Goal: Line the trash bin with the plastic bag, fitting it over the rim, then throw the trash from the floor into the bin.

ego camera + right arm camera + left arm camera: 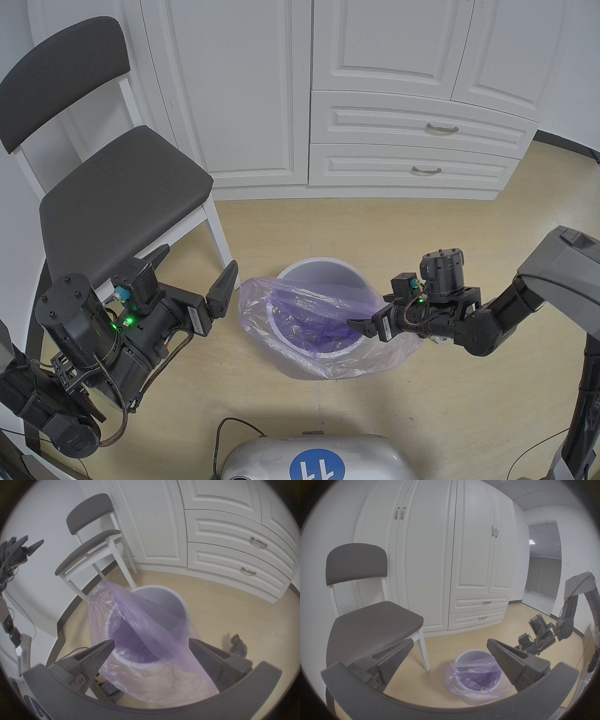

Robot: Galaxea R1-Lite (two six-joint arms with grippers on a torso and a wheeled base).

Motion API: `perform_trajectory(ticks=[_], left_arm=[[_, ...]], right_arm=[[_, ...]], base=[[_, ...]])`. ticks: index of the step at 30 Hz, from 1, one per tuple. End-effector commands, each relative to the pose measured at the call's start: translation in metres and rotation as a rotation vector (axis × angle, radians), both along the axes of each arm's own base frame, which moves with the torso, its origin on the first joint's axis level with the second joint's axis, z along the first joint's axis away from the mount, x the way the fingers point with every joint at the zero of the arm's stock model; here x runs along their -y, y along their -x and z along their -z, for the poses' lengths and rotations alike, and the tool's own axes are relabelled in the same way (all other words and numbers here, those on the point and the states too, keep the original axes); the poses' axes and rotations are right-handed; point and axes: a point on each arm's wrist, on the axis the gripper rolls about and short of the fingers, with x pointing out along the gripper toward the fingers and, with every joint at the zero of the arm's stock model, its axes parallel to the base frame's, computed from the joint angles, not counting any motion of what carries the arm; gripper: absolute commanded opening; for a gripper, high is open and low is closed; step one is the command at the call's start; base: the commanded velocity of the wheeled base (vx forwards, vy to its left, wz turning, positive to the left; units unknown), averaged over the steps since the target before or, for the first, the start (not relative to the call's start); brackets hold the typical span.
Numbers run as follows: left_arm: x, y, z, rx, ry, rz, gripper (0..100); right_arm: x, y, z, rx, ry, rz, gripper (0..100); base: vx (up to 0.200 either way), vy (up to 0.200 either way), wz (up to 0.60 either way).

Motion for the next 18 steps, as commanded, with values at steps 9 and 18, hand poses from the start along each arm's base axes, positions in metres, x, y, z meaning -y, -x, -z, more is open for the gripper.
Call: perform_trajectory(ticks=[9,18], left_arm=[[0.002,-0.002,0.002,0.006,0.004,0.0,100],[0.002,-0.003,0.002,0.008,0.006,-0.001,100]], right_arm=[[-0.038,-0.007,0.065,0.102,-0.092,-0.03,100],[-0.05,-0.019,0.076,0.121,-0.12,0.017,100]], base=[[0.0,0.0,0.0],[0.0,0.0,0.0]])
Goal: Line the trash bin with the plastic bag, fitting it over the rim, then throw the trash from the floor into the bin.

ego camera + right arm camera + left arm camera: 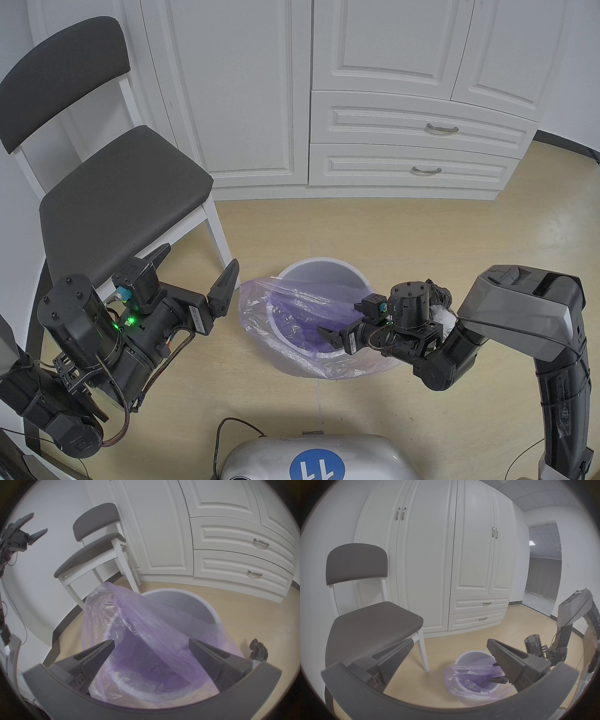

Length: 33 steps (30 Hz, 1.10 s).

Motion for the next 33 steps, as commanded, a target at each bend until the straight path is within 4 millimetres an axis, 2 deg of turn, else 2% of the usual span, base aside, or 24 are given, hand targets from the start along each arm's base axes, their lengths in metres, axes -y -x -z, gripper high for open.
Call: perform_trajectory(ticks=[1,12,13,16,20,21,24,27,33], left_arm=[[0.0,-0.001,0.001,-0.003,-0.002,-0.001,100],[0.0,-0.001,0.002,-0.005,-0.005,-0.001,100],[0.001,-0.001,0.003,-0.008,-0.007,-0.001,100],[0.001,-0.001,0.003,-0.008,-0.007,-0.001,100],[0.001,-0.001,0.003,0.0,-0.002,0.0,100],[0.001,-0.002,0.004,0.001,-0.001,-0.001,100],[0.003,-0.004,0.006,-0.005,-0.006,0.0,100],[0.003,-0.004,0.007,-0.008,-0.007,-0.001,100],[0.003,-0.004,0.007,-0.008,-0.007,0.0,100]], right_arm=[[-0.009,-0.012,0.018,0.009,-0.029,0.058,100],[-0.013,-0.02,0.012,0.05,-0.089,0.084,100],[-0.013,-0.02,0.015,0.044,-0.086,0.084,0],[-0.014,-0.02,0.017,0.047,-0.087,0.082,0],[-0.017,-0.025,0.006,0.09,-0.122,0.089,0],[-0.019,-0.033,-0.003,0.153,-0.174,0.139,0],[-0.025,-0.045,-0.014,0.226,-0.234,0.21,0],[-0.029,-0.054,-0.016,0.255,-0.271,0.242,0],[-0.055,-0.095,-0.011,0.401,-0.402,0.411,0]], base=[[0.0,0.0,0.0],[0.0,0.0,0.0],[0.0,0.0,0.0],[0.0,0.0,0.0],[0.0,0.0,0.0],[0.0,0.0,0.0],[0.0,0.0,0.0],[0.0,0.0,0.0],[0.0,0.0,0.0]])
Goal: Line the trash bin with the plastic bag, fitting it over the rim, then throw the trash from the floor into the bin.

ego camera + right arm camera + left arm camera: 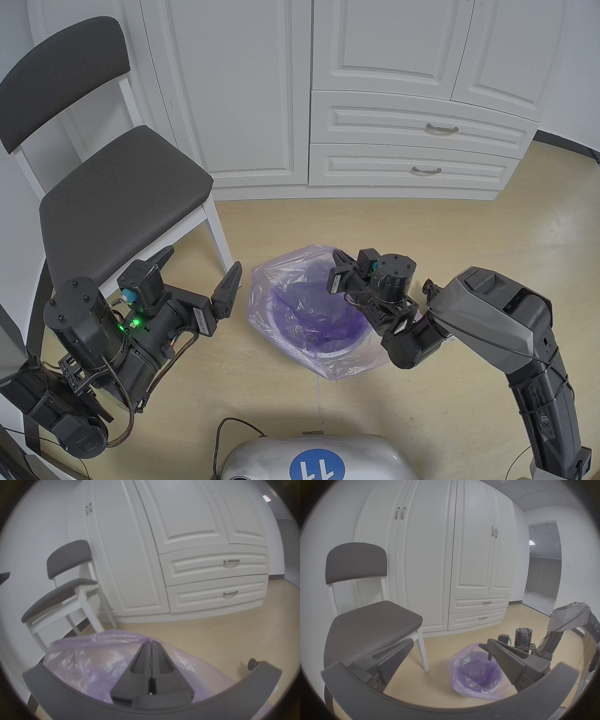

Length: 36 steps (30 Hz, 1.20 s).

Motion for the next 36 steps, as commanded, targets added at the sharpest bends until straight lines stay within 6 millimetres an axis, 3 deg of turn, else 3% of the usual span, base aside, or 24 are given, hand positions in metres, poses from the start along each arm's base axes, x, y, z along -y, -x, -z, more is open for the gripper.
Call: perform_trajectory(ticks=[1,4,5,6,21,22,29,36], left_arm=[[0.001,-0.001,0.003,-0.008,-0.005,0.0,100],[0.002,-0.001,0.004,-0.013,-0.009,0.003,100],[0.002,-0.001,0.004,-0.011,-0.008,0.003,100],[0.002,-0.001,0.004,-0.011,-0.008,0.003,100],[0.003,-0.001,0.005,-0.014,-0.01,0.005,100],[0.003,-0.001,0.005,-0.014,-0.01,0.005,100],[0.003,-0.001,0.005,-0.016,-0.011,0.005,100],[0.003,-0.002,0.01,-0.034,-0.024,0.005,100]], right_arm=[[-0.026,-0.042,0.023,0.122,-0.125,0.18,0],[-0.032,-0.053,0.03,0.14,-0.135,0.243,0],[-0.031,-0.054,0.046,0.098,-0.101,0.275,0],[-0.031,-0.054,0.047,0.093,-0.097,0.279,0],[-0.032,-0.051,0.011,0.191,-0.143,0.294,0],[-0.032,-0.051,0.01,0.196,-0.144,0.293,100],[-0.033,-0.048,-0.009,0.246,-0.184,0.287,100],[-0.034,-0.019,-0.017,0.25,-0.121,0.198,100]], base=[[0.0,0.0,0.0],[0.0,0.0,0.0],[0.0,0.0,0.0],[0.0,0.0,0.0],[0.0,0.0,0.0],[0.0,0.0,0.0],[0.0,0.0,0.0],[0.0,0.0,0.0]])
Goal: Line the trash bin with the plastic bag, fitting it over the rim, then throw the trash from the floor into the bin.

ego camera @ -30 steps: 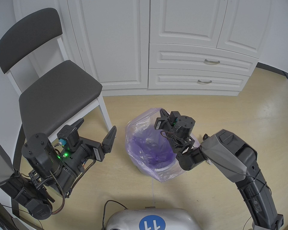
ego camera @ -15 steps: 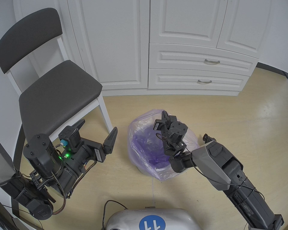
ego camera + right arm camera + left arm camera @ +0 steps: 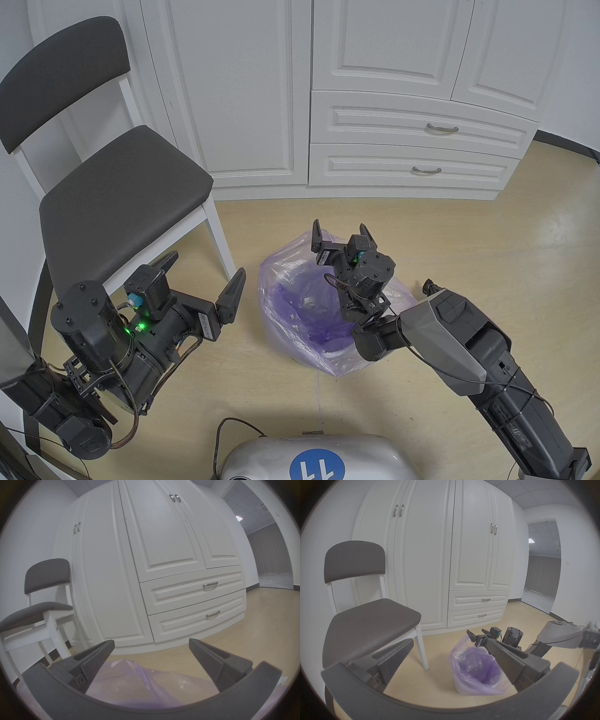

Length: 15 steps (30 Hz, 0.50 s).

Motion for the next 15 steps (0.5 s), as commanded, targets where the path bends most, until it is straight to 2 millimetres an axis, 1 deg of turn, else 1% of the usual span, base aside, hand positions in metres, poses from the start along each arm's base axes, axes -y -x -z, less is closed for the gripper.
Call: perform_trajectory(ticks=[1,9,11,13,14,15], left_arm=[[0.0,-0.001,0.004,-0.015,-0.01,0.0,100],[0.0,0.001,0.005,-0.018,-0.014,0.001,100],[0.0,0.001,0.005,-0.018,-0.014,-0.001,100],[-0.001,0.002,0.004,-0.015,-0.012,-0.001,100],[-0.001,0.002,0.004,-0.015,-0.012,-0.001,100],[-0.002,0.003,0.004,-0.015,-0.014,-0.001,100]], right_arm=[[0.003,0.026,-0.017,-0.009,0.057,-0.073,100],[0.03,0.072,-0.045,-0.008,0.165,-0.225,100],[0.033,0.078,-0.049,-0.011,0.177,-0.237,100],[0.04,0.09,-0.06,-0.021,0.193,-0.256,100],[0.041,0.091,-0.062,-0.028,0.197,-0.254,100],[0.046,0.096,-0.068,-0.044,0.216,-0.249,100]], base=[[0.0,0.0,0.0],[0.0,0.0,0.0],[0.0,0.0,0.0],[0.0,0.0,0.0],[0.0,0.0,0.0],[0.0,0.0,0.0]])
